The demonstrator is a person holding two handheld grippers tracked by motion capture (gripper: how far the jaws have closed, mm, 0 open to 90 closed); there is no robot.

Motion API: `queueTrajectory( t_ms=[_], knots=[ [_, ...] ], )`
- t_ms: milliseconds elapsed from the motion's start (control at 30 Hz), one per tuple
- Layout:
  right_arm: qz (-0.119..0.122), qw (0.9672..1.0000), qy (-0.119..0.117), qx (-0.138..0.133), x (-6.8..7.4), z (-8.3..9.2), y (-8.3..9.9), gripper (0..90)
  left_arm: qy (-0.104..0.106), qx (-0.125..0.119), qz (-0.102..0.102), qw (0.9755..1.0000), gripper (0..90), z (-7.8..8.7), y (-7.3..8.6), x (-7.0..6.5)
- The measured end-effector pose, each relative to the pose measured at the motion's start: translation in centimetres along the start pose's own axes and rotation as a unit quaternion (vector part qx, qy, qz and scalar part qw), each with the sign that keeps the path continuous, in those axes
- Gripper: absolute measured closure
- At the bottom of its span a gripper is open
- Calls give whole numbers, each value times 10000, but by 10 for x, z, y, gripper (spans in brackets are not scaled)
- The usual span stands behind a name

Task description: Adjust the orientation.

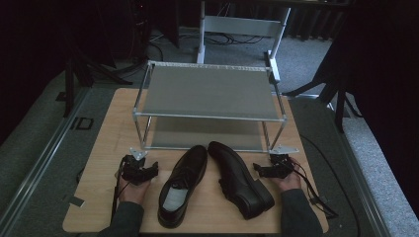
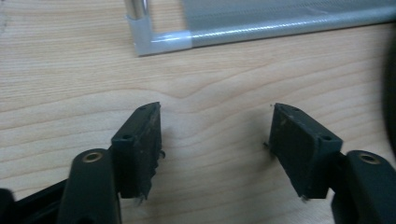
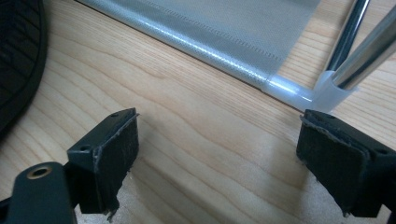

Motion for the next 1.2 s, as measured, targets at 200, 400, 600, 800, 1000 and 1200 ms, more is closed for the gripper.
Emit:
queueTrajectory(
  t_ms=[200, 400, 600, 800, 1000, 1200],
  knots=[
    [-16, 10000, 1, -15, 0, 2, 1, 140, 588, 48, -79, 9982, 412, 13, 5, -12],
    [-13, 10000, 0, -17, 0, 2, 2, 140, 883, -162, -214, 9957, 435, 30, 4, -19],
    [-19, 10000, 0, -19, 0, 2, 2, 140, 1008, -198, -485, 9935, 435, 42, 11, -25],
    [-19, 10000, 1, -19, 0, 2, 2, 140, 1124, -88, -566, 9920, 491, 53, 23, -27],
    [-24, 10000, 4, -20, 0, 2, 2, 140, 1241, -5, -801, 9890, 548, 65, 38, -30],
    [-20, 10000, 3, -20, 0, 2, 2, 140, 1354, 186, -1005, 9855, 620, 69, 52, -40]
  ],
)
Point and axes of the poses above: each handheld gripper's, and its own axes: z roughly backward along the jaws, y roughly out of its underside, x roughly to its left, the point moved 7 cm from there along -z, roughly forward along the jaws, and after that the axes turned 2 degrees about -x, right-handed, at the moved point
